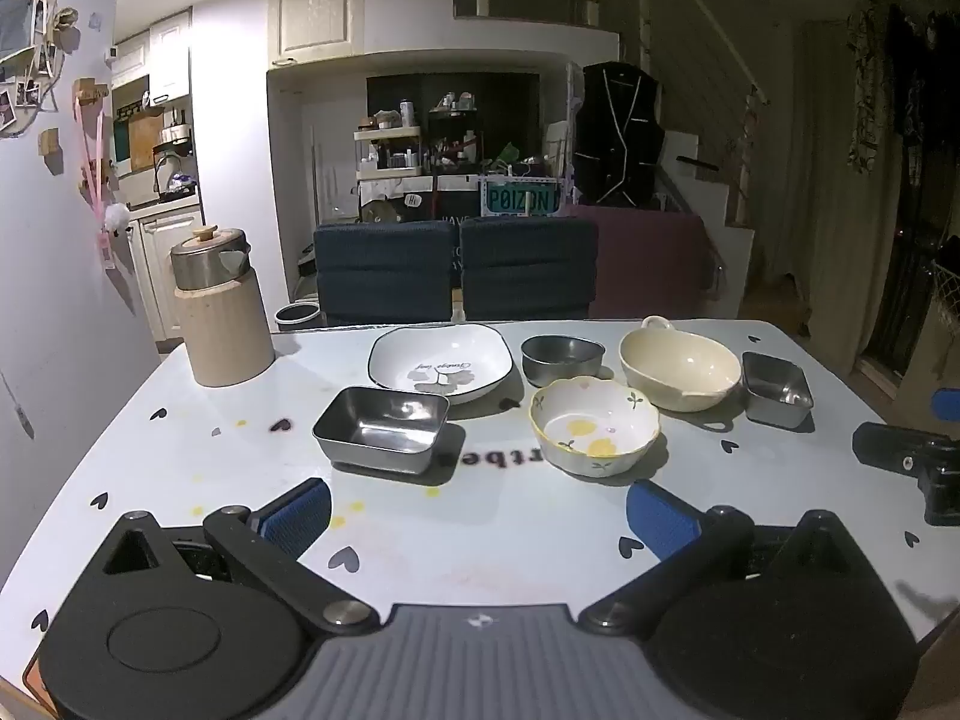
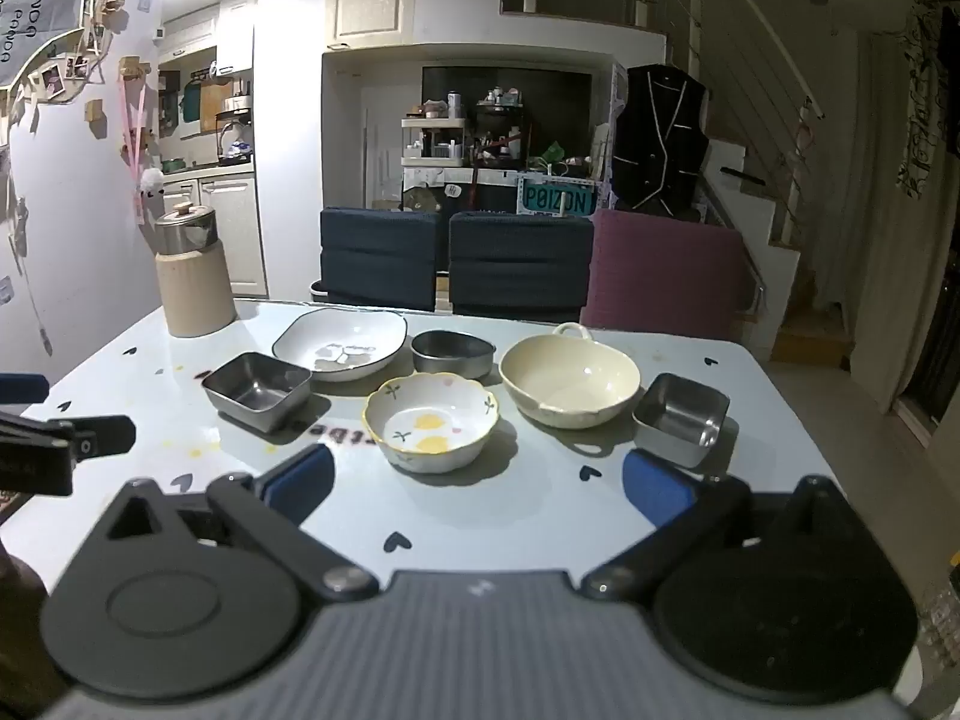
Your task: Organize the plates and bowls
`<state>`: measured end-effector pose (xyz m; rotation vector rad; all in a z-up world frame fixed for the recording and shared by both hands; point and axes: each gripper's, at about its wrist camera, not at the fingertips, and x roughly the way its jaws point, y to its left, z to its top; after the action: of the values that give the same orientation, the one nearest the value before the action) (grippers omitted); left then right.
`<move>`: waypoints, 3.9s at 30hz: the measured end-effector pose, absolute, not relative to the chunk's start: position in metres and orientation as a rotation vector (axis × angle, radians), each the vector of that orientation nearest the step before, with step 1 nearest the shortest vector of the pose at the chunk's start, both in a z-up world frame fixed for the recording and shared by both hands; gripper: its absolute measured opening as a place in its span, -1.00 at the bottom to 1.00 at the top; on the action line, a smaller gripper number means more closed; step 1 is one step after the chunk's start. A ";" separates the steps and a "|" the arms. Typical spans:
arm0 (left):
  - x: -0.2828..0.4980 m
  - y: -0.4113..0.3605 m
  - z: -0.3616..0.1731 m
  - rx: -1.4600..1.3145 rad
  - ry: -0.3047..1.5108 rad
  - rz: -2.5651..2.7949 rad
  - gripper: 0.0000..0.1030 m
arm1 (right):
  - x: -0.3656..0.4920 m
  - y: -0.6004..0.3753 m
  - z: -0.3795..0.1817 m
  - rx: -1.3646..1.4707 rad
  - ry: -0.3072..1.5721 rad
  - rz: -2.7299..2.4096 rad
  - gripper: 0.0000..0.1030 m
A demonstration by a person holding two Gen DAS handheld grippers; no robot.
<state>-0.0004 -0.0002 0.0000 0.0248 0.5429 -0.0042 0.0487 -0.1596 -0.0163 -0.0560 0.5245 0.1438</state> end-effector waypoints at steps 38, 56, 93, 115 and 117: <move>-0.002 -0.001 0.000 0.006 0.548 -0.014 1.00 | 0.051 -0.159 -0.016 -0.060 0.539 0.140 1.00; -0.002 -0.001 0.000 0.001 0.548 -0.013 1.00 | 0.052 -0.158 -0.017 -0.063 0.540 0.143 1.00; -0.002 -0.006 0.003 -0.005 0.548 -0.010 1.00 | 0.053 -0.158 -0.018 -0.065 0.539 0.140 1.00; 0.055 0.027 0.016 -0.059 0.537 0.062 1.00 | 0.107 -0.142 0.000 -0.028 0.488 0.162 1.00; 0.068 0.030 0.018 -0.059 0.535 0.060 1.00 | 0.117 -0.138 0.002 -0.026 0.476 0.171 1.00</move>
<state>0.0677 0.0301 0.0184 -0.0590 0.5351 0.0598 0.1171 -0.1376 0.0021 -0.0263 0.4756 0.1713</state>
